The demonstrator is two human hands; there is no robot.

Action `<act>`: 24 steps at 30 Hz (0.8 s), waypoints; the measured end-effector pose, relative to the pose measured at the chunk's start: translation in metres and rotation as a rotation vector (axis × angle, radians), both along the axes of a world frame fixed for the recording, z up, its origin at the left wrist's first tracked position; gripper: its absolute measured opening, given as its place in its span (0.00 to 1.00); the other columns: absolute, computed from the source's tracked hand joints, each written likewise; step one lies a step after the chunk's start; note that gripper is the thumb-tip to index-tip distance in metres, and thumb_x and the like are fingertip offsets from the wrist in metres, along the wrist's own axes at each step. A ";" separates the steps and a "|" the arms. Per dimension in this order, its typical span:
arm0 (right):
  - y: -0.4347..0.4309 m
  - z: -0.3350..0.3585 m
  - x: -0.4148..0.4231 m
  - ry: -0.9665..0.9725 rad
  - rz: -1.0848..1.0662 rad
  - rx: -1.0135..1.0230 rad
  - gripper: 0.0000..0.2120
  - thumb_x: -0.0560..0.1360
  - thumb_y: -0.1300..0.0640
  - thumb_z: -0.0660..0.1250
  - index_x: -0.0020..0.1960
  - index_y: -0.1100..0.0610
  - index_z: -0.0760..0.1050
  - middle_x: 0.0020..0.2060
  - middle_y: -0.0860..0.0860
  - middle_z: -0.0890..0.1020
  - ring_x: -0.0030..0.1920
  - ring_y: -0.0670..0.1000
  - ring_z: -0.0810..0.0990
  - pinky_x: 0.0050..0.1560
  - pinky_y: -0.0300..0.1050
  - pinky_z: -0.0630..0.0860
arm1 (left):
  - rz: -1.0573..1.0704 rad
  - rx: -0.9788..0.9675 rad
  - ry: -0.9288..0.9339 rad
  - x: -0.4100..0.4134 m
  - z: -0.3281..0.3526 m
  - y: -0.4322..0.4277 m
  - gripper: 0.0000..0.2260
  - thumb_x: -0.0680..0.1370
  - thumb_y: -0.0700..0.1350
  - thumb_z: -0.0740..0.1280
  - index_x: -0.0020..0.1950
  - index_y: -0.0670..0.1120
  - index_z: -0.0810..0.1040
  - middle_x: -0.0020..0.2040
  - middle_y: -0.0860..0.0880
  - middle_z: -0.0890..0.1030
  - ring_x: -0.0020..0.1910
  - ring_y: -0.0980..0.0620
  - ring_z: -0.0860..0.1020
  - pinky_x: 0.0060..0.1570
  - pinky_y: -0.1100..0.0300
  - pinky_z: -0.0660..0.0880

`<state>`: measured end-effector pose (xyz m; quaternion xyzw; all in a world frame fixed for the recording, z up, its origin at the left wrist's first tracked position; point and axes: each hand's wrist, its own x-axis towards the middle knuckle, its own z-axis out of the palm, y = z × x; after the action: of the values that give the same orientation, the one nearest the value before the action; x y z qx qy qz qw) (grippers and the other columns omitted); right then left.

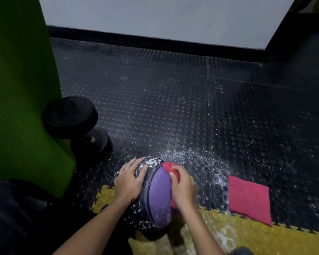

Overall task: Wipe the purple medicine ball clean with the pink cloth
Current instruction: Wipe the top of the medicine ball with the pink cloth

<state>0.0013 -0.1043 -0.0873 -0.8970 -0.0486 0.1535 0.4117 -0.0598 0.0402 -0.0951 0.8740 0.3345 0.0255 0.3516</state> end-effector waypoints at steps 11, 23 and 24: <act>-0.010 -0.019 0.022 0.182 -0.155 0.016 0.10 0.79 0.53 0.57 0.56 0.49 0.75 0.48 0.47 0.79 0.45 0.51 0.77 0.47 0.47 0.76 | -0.004 0.009 -0.028 -0.002 -0.002 -0.004 0.18 0.79 0.59 0.58 0.69 0.61 0.69 0.72 0.56 0.66 0.72 0.53 0.61 0.69 0.46 0.60; -0.026 -0.039 0.026 0.259 -0.178 0.040 0.11 0.78 0.57 0.58 0.55 0.55 0.77 0.48 0.53 0.81 0.48 0.55 0.78 0.52 0.52 0.75 | -0.006 -0.001 -0.011 -0.008 0.000 -0.008 0.27 0.71 0.65 0.50 0.69 0.61 0.68 0.73 0.57 0.66 0.72 0.53 0.61 0.69 0.45 0.61; -0.022 -0.038 0.017 0.183 -0.188 0.017 0.11 0.77 0.57 0.58 0.54 0.53 0.78 0.49 0.51 0.81 0.49 0.55 0.78 0.51 0.49 0.74 | -0.002 -0.010 -0.011 -0.007 0.000 -0.007 0.27 0.71 0.65 0.50 0.69 0.61 0.68 0.72 0.57 0.66 0.72 0.53 0.61 0.69 0.45 0.61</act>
<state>0.0185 -0.1267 -0.1254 -0.8764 0.0722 0.1950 0.4345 -0.0670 0.0336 -0.0949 0.8724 0.3320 0.0283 0.3577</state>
